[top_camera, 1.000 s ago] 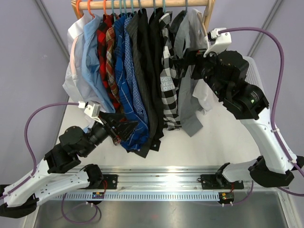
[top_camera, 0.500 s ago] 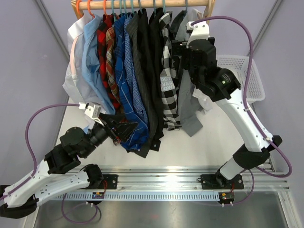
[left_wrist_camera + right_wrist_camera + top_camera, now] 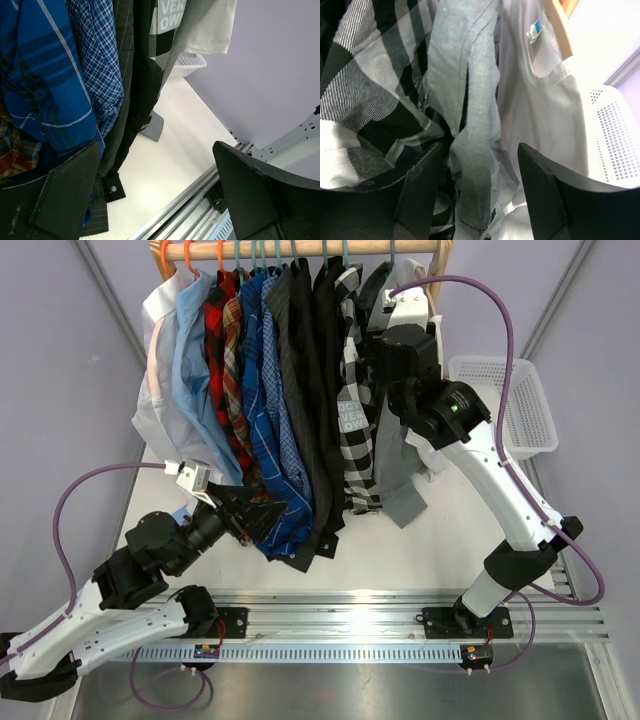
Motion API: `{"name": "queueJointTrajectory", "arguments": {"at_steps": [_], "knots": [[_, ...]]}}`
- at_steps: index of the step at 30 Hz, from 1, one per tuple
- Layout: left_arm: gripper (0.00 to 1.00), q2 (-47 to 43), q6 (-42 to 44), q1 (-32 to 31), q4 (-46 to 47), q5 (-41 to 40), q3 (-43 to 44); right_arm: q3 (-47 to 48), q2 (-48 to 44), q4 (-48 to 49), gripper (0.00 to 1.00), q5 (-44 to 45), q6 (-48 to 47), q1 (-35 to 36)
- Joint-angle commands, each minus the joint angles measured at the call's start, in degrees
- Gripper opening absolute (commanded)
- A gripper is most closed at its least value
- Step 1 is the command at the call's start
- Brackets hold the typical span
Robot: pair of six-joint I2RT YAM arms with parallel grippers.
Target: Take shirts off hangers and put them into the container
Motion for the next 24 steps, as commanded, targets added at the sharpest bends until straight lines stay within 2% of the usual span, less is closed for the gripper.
{"name": "queueJointTrajectory", "arguments": {"at_steps": [1,5,6,9,16,19,24], "knots": [[0.99,-0.4,-0.3,-0.2,2.1,-0.9,-0.2,-0.1,-2.6,3.9,0.66,2.8,-0.6,0.2],[0.99,-0.3,-0.4,-0.2,2.4,-0.8,-0.4,-0.2,-2.1,3.7,0.49,2.6,-2.2,-0.4],[0.99,-0.3,-0.4,-0.2,2.4,-0.8,-0.3,-0.2,-2.0,3.2,0.3,2.6,-1.7,-0.5],[0.99,-0.3,-0.5,-0.2,2.4,-0.7,-0.6,-0.6,-1.7,2.9,0.01,2.8,-1.4,-1.2],[0.99,-0.9,-0.9,-0.2,2.2,-0.7,-1.2,-0.9,-4.4,4.3,0.0,2.0,-2.0,-1.4],[0.99,-0.8,-0.7,-0.2,2.8,-0.7,-1.3,-3.0,-7.2,9.6,0.0,1.7,-4.5,-1.3],[0.99,0.2,-0.4,-0.2,3.5,-0.1,-1.3,-10.4,-12.8,27.2,0.0,-2.4,-11.8,-1.3]]}}
